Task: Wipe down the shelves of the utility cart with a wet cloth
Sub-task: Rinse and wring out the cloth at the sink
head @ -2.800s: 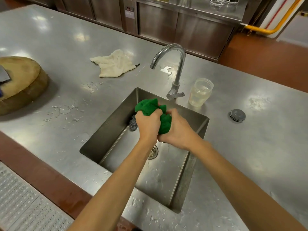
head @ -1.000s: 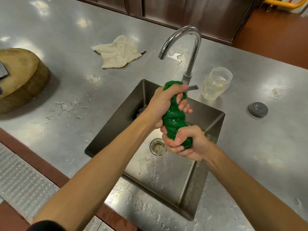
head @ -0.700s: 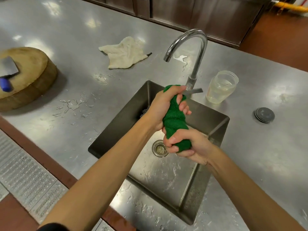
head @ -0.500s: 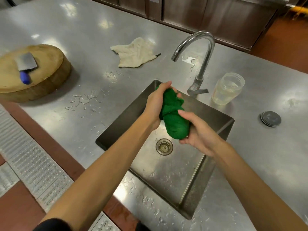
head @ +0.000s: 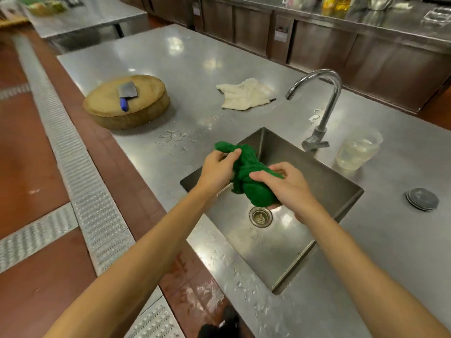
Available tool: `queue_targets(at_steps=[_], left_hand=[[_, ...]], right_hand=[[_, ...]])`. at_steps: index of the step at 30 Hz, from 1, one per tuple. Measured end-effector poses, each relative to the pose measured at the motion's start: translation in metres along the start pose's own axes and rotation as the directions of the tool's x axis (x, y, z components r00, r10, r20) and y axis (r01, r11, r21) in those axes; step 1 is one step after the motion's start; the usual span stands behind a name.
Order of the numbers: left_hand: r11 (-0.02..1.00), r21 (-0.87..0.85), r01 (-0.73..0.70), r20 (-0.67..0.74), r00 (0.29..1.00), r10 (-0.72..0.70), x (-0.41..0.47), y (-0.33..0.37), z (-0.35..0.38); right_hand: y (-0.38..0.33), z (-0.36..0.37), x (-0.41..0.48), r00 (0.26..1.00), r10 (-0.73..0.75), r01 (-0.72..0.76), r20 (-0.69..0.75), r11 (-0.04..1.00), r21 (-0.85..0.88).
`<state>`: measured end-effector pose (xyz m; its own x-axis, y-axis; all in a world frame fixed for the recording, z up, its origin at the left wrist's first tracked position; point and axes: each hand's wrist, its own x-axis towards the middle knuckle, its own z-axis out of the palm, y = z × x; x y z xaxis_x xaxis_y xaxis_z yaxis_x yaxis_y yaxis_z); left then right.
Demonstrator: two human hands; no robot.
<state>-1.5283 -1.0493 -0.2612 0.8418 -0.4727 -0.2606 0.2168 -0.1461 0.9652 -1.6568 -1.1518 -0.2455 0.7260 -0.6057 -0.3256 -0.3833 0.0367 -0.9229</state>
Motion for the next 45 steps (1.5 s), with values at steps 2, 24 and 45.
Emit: queue_targets(at_steps=[2, 24, 45], left_hand=[[0.957, -0.274, 0.095, -0.007, 0.995, -0.101, -0.022, 0.006, -0.011], [0.941, -0.324, 0.103, -0.337, 0.916, -0.216, -0.035, 0.033, 0.033], [0.987, -0.150, 0.054, -0.045, 0.997, -0.061, -0.028, 0.016, 0.007]], right_hand=[[0.003, 0.016, -0.014, 0.993, -0.120, 0.120, 0.001, 0.988, -0.098], [0.025, 0.037, -0.043, 0.896, -0.433, 0.333, -0.094, 0.798, -0.502], [0.044, -0.004, -0.034, 0.938, -0.297, 0.148, -0.180, 0.812, -0.564]])
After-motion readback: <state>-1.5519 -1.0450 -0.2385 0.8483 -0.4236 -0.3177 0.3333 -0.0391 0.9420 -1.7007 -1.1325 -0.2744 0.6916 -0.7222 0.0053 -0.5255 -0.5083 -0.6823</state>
